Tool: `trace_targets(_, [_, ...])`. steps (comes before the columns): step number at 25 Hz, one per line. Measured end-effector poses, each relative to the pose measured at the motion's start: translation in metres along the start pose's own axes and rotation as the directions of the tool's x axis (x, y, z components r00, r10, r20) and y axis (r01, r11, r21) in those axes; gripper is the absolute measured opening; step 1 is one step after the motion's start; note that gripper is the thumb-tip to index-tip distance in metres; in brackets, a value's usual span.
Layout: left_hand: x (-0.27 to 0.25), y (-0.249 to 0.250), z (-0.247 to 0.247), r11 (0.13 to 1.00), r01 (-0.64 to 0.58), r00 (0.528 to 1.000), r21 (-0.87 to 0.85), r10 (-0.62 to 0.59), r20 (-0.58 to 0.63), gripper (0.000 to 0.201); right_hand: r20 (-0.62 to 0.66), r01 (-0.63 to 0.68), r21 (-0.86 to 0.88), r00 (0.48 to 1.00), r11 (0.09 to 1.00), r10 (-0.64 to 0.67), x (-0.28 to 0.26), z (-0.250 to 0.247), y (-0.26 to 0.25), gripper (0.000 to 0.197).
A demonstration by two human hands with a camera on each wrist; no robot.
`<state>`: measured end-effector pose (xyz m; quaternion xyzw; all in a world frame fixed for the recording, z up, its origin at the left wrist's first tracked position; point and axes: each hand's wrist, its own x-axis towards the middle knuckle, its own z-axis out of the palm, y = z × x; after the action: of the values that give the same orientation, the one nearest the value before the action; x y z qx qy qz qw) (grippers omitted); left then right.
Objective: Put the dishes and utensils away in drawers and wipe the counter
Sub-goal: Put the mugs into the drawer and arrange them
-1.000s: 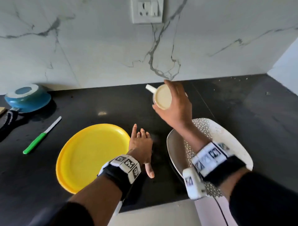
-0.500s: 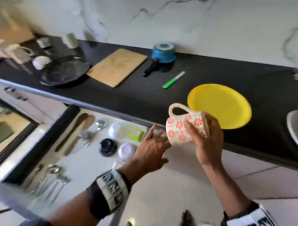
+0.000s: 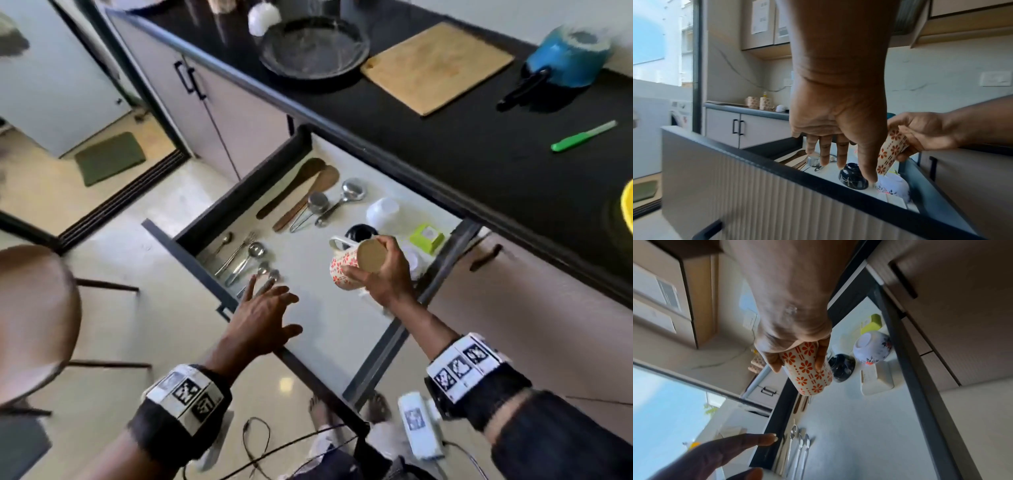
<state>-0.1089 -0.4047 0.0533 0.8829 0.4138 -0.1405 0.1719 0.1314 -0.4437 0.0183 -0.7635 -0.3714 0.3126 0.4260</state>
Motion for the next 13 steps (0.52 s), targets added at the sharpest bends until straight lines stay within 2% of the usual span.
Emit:
trace_targets(5, [0.007,-0.016,0.015,0.993,0.059,0.998,-0.102,-0.058,0.016,0.064,0.153,0.083,-0.285,0.987,0.955,-0.040,0.026,0.049,0.015,0.082])
trace_targets(13, [0.015,-0.001,0.035,0.984,0.033,0.998,-0.173,-0.021,0.066,0.063,0.175,0.128,-0.408,0.983,0.904,-0.060,0.035,0.062,0.030,0.081])
